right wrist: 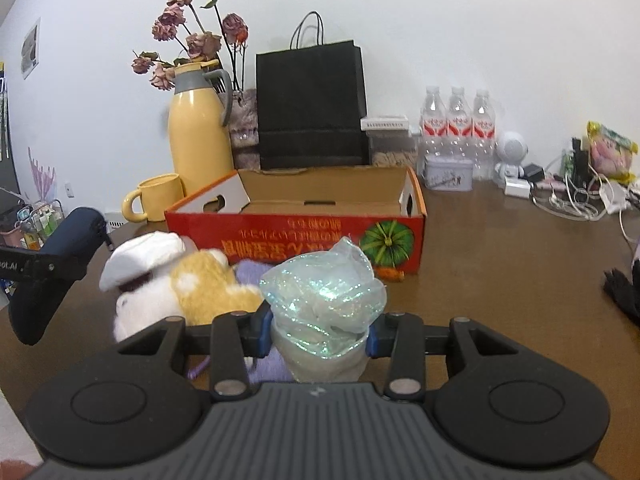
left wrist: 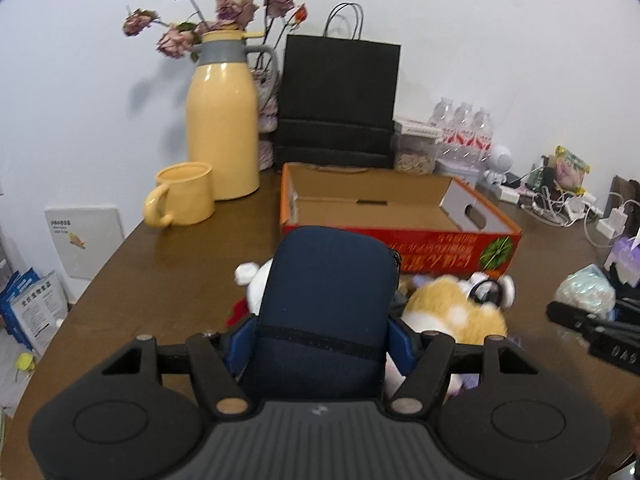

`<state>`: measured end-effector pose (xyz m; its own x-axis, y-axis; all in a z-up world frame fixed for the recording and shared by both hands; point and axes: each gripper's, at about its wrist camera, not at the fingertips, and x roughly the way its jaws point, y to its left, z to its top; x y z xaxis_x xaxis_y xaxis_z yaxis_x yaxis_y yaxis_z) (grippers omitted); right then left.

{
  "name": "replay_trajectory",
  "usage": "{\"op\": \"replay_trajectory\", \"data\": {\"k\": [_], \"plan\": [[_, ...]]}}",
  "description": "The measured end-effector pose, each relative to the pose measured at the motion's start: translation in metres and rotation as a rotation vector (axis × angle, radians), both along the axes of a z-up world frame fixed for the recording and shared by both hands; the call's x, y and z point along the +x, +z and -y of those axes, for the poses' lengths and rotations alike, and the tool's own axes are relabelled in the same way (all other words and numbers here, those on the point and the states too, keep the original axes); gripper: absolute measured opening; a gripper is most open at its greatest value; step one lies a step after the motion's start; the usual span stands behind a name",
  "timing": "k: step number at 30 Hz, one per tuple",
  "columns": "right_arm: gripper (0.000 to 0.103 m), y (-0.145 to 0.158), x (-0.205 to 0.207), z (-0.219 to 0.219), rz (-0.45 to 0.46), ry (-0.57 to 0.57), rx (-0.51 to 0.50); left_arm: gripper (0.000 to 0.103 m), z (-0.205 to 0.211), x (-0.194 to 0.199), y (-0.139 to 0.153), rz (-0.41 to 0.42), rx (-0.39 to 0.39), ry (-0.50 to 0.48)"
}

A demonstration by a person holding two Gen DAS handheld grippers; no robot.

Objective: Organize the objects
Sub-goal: 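Carry the navy pouch and plastic bag into the box and open both tools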

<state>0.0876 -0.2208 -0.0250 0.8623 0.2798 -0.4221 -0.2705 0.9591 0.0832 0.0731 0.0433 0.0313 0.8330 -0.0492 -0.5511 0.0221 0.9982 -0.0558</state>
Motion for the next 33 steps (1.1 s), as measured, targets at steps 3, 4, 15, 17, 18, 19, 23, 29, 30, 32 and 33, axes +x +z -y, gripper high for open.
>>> {"op": "replay_trajectory", "data": {"k": [3, 4, 15, 17, 18, 19, 23, 29, 30, 32, 33], "plan": [[0.041, 0.008, 0.009, -0.005, 0.015, 0.01, -0.002, 0.066, 0.009, 0.014, 0.011, 0.011, -0.002, -0.012], [0.041, 0.01, 0.012, -0.006, 0.02, 0.013, -0.004, 0.066, 0.012, 0.018, 0.015, 0.015, -0.003, -0.015], [0.04, 0.035, 0.061, -0.021, 0.054, 0.032, -0.003, 0.066, 0.039, 0.078, 0.039, 0.019, -0.01, -0.035], [0.04, 0.038, 0.073, -0.023, 0.054, 0.036, 0.005, 0.066, 0.044, 0.088, 0.043, 0.027, -0.002, -0.032], [0.04, 0.04, 0.079, -0.025, 0.056, 0.038, 0.004, 0.066, 0.046, 0.094, 0.045, 0.03, -0.002, -0.031], [0.04, 0.042, 0.085, -0.027, 0.058, 0.04, 0.003, 0.066, 0.048, 0.099, 0.046, 0.03, -0.003, -0.028], [0.04, 0.044, 0.106, -0.034, 0.058, 0.052, -0.001, 0.066, 0.055, 0.12, 0.048, 0.027, 0.0, -0.02], [0.041, 0.044, 0.137, -0.043, 0.053, 0.061, -0.014, 0.066, 0.064, 0.155, 0.043, 0.011, -0.012, -0.008], [0.041, 0.043, 0.142, -0.043, 0.052, 0.06, -0.016, 0.066, 0.065, 0.16, 0.041, 0.005, -0.012, -0.005], [0.041, 0.041, 0.152, -0.044, 0.048, 0.056, -0.018, 0.066, 0.065, 0.172, 0.036, -0.004, -0.017, -0.003], [0.041, 0.04, 0.158, -0.044, 0.045, 0.054, -0.019, 0.066, 0.065, 0.177, 0.033, -0.01, -0.021, 0.001]]}}
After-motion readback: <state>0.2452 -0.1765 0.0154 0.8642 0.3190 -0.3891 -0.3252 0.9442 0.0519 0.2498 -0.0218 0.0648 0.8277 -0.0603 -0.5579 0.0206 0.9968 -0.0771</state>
